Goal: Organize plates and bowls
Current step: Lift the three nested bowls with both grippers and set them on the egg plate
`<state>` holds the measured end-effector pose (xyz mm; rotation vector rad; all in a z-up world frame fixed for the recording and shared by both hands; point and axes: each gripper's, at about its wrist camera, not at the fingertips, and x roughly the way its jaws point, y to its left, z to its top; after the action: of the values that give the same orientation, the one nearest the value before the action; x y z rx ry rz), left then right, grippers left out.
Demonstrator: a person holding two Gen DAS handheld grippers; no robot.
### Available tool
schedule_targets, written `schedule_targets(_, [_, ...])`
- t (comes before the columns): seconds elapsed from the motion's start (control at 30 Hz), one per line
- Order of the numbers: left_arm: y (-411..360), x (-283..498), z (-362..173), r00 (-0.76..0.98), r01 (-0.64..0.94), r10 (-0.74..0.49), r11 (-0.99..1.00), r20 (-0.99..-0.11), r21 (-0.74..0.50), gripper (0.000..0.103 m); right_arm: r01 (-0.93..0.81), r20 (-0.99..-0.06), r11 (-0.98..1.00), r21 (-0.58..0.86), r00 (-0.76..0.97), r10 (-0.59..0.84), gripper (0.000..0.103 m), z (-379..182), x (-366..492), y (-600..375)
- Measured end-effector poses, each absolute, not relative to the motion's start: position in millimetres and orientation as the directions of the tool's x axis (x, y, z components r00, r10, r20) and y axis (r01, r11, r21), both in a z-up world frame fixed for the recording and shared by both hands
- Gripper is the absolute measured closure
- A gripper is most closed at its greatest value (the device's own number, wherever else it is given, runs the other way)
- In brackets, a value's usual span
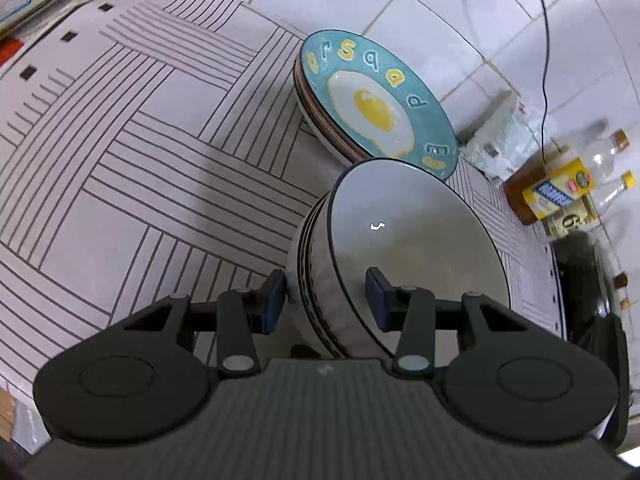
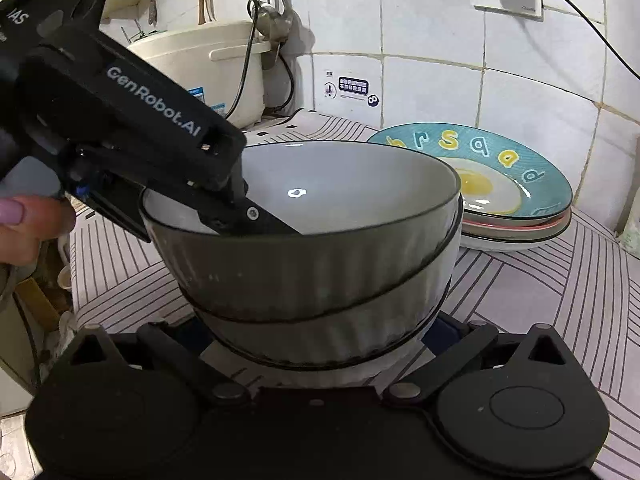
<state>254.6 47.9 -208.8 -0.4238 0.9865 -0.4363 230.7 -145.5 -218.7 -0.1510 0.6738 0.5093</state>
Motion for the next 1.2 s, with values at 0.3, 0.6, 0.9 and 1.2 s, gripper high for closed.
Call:
schedule_targets(0.3, [46.1,246.9,-187.0,0.475,0.226,-0.536,0.841,-0.698,-0.492,0.061,-0.462,-0.575,0.886,0.029,0.718,0.393,0.0,-213.5,214.6,-143.6])
schedule_targets(0.6, [31.2,256.2,-150.6,0.481,0.318,-0.542,0.841,-0.69,-0.439,0.061,-0.428,-0.518,0.903,-0.022,0.778,0.356,0.0,-188.6,216.4,-149.4])
schedule_targets(0.9, [22.0,282.3,-125.4,0.478,0.376,-0.56,0.827,-0.676,-0.419,0.061,-0.38,-0.486,0.924,-0.038,0.815,0.315,0.0,-170.3,234.2,-156.3])
schedule_targets(1.2, [14.5,320.4,-122.6,0.467,0.401,-0.548,0.831,-0.694,-0.386,0.06,-0.336,-0.461,0.941,-0.031,0.841,0.285,0.0,-172.2,261.2,-155.6])
